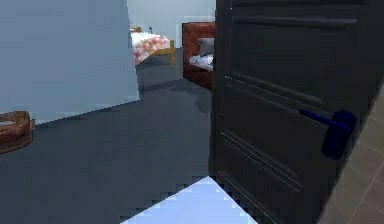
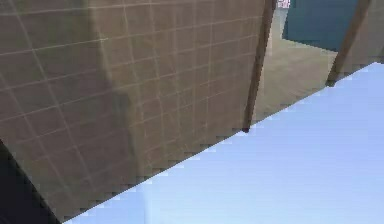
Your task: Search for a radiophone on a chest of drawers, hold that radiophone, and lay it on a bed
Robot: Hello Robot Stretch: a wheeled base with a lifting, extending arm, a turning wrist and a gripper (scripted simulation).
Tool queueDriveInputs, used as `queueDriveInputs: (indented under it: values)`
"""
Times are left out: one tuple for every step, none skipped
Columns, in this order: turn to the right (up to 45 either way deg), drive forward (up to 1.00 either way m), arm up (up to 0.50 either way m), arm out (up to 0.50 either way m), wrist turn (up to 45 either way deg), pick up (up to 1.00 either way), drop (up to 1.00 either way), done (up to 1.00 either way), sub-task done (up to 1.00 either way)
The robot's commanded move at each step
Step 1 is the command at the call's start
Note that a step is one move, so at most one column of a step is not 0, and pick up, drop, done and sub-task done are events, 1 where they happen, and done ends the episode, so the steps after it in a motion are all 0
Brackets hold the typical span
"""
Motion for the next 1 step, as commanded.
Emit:
queueDriveInputs:
  values:
    - [-45.0, 0.00, 0.00, 0.00, 0.0, 0.00, 0.00, 0.00, 0.00]
